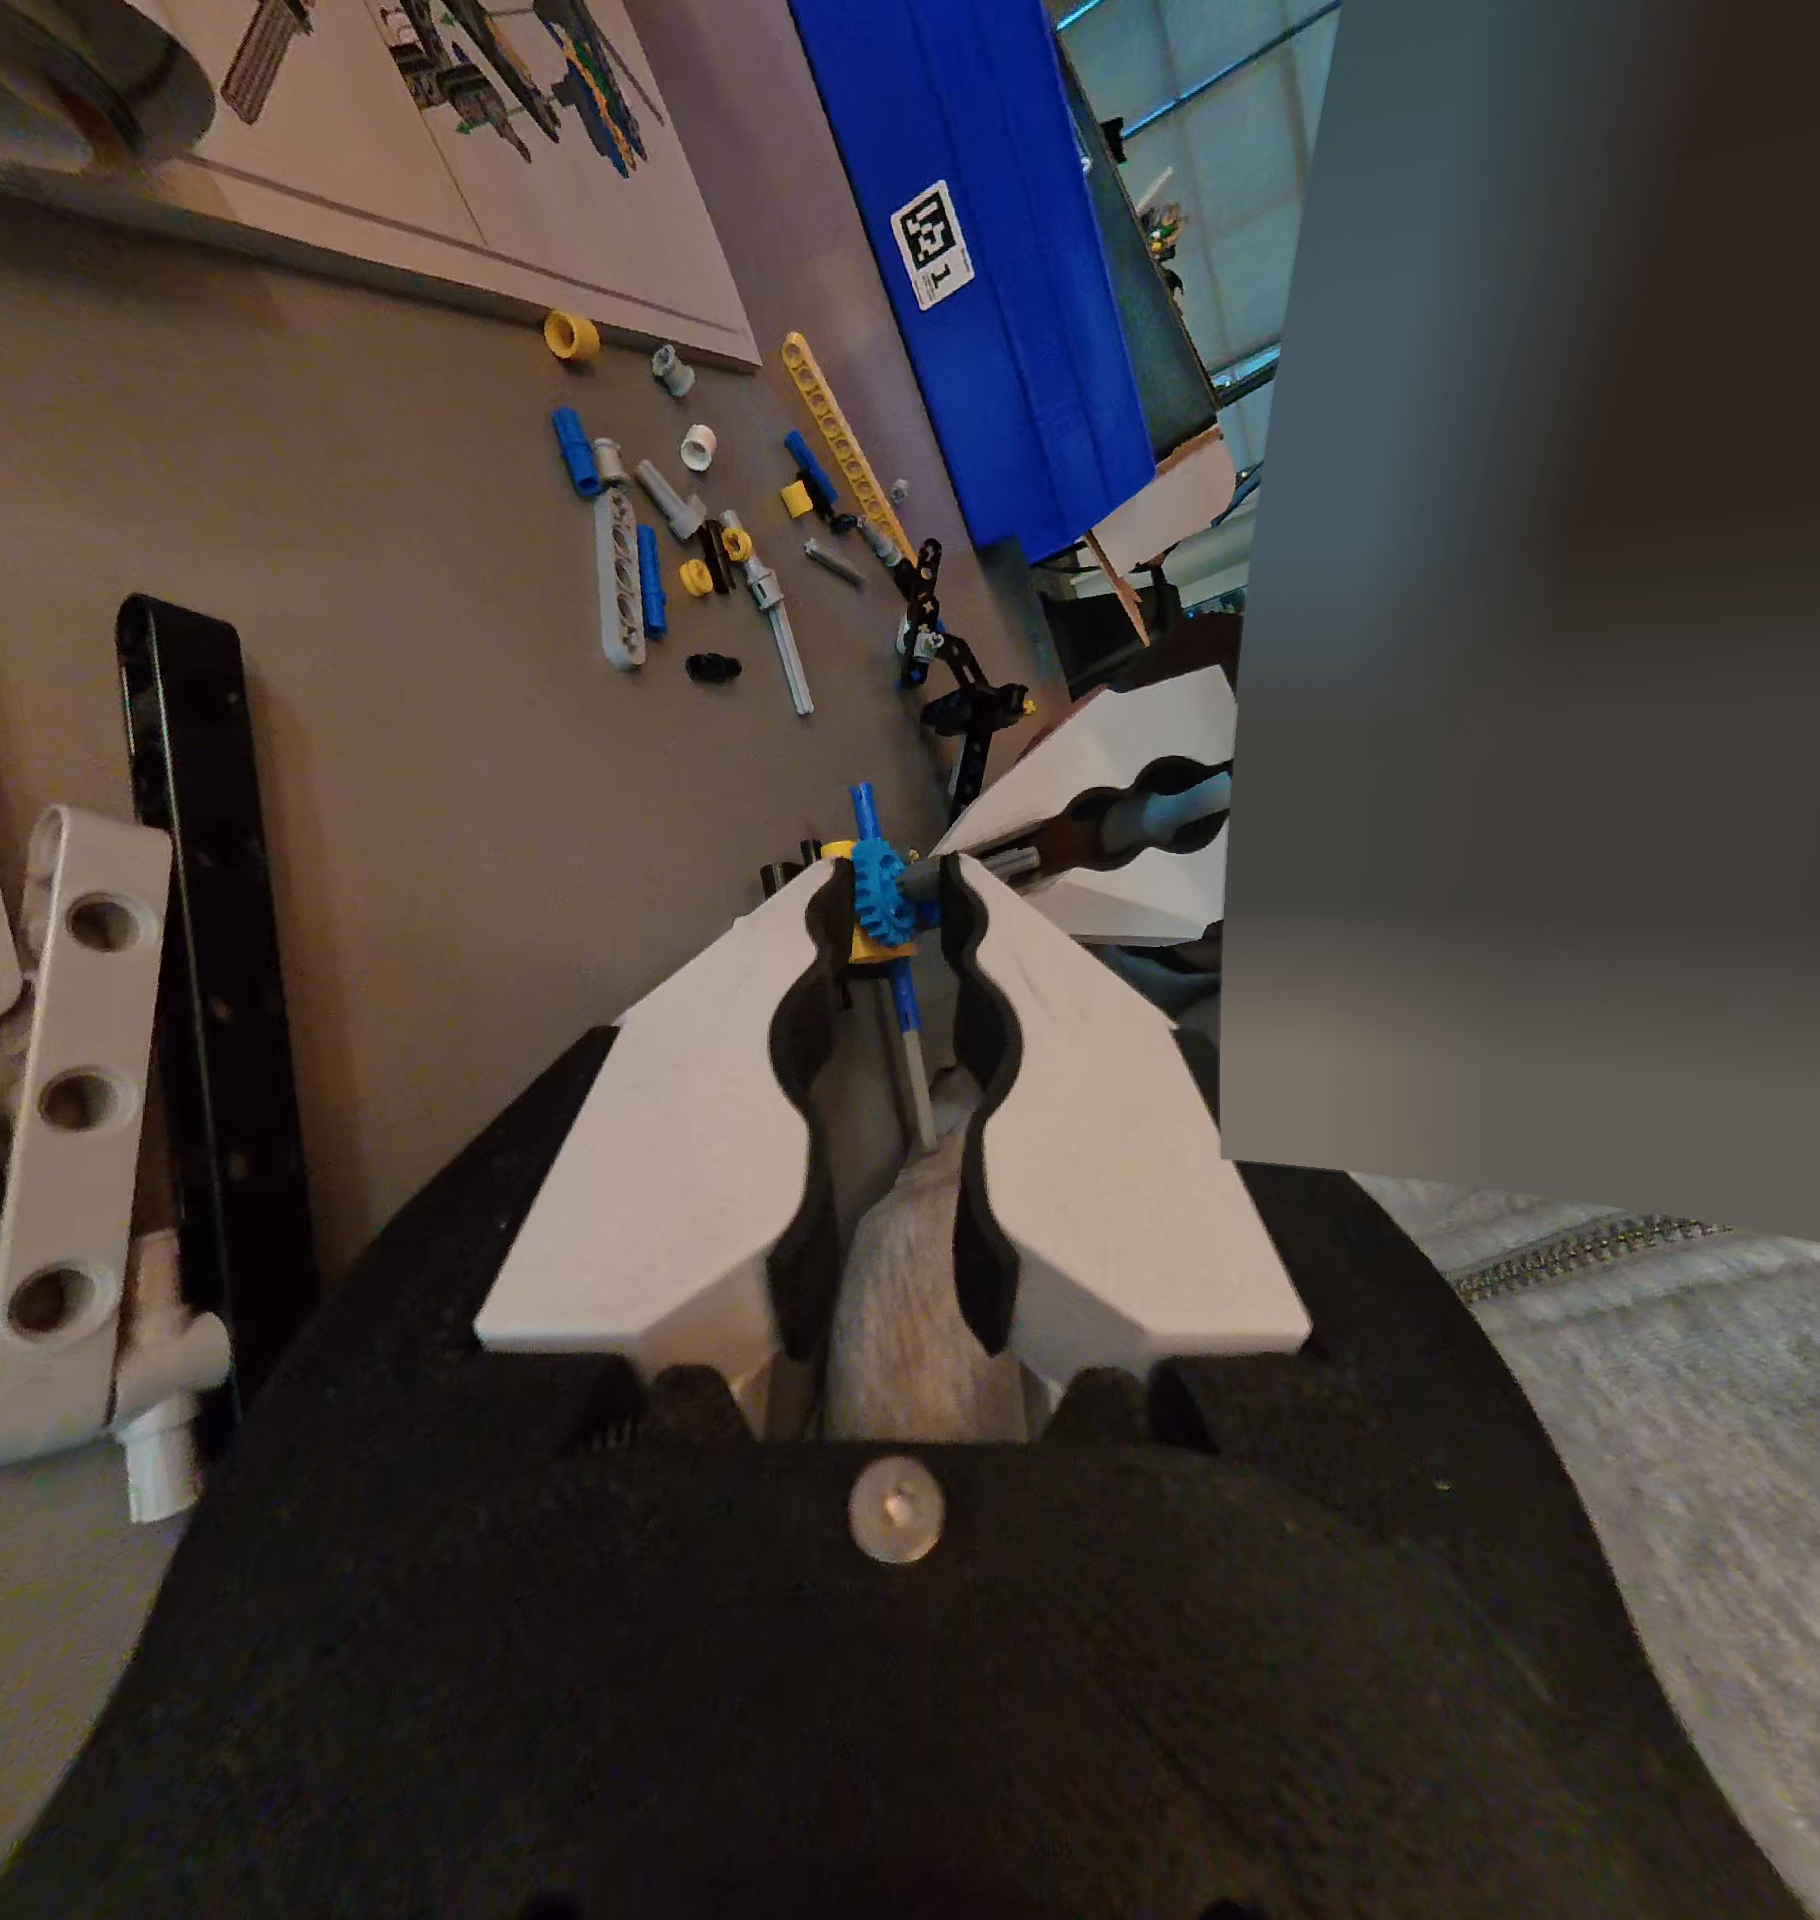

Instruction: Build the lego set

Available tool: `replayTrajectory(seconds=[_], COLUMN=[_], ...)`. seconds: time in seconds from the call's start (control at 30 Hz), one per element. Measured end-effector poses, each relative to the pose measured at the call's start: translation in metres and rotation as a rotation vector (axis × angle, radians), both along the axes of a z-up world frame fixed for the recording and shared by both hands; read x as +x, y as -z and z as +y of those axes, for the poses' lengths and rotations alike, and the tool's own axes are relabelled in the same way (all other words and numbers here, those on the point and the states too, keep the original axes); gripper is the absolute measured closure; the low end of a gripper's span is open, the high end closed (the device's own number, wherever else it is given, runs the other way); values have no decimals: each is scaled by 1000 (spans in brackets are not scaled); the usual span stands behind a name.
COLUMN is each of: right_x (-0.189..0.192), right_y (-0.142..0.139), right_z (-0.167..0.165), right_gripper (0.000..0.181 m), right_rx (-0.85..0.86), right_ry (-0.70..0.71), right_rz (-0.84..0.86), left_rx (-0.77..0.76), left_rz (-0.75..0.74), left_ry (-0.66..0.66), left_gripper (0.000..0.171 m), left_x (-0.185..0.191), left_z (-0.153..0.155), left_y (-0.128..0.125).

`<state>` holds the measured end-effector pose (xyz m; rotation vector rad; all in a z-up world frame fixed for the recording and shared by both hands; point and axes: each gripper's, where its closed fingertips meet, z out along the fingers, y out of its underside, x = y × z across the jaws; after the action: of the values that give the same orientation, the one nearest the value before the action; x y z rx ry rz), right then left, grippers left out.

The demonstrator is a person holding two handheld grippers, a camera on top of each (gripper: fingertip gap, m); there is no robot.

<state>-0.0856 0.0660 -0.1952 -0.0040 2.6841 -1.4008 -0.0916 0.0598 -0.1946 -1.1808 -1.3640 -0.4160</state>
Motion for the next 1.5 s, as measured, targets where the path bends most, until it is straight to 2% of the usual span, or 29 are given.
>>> replayTrajectory(seconds=[0.23, 0.33, 0.37, 0.53, 0.73, 0.87, 1.03, 1.27, 1.5], right_x=[1, 1, 2, 0, 0, 2, 1, 1, 0], right_y=[-1, 0, -1, -13, -4, -10, -9, -9, -8], right_z=[1, 3, 4, 1, -3, -10, -11, -11, -11], right_gripper=[174, 152, 152, 158, 165, 166, 176, 176, 176], right_rx=[13, -6, -14, -79, -27, -64, -63, -60, -56], right_ry=[-6, -3, -1, 30, 17, 20, 21, 10, 21], right_rz=[17, -7, -29, -65, 44, 28, 39, 92, 35], left_rx=[10, -3, -2, -1, -5, 0, 18, 74, 114], left_rz=[-3, 3, 2, 3, -12, -26, -41, -66, -83], left_ry=[-2, -20, -24, -16, -13, -13, -6, -4, -12], left_gripper=[154, 154, 154, 150, 149, 148, 148, 153, 153], left_x=[1, -1, -2, 0, -1, -1, 0, 1, 0], left_z=[0, -5, -7, -6, -6, -7, -6, -4, -4], left_y=[-1, -2, -2, -4, -2, 0, 0, -1, -1])
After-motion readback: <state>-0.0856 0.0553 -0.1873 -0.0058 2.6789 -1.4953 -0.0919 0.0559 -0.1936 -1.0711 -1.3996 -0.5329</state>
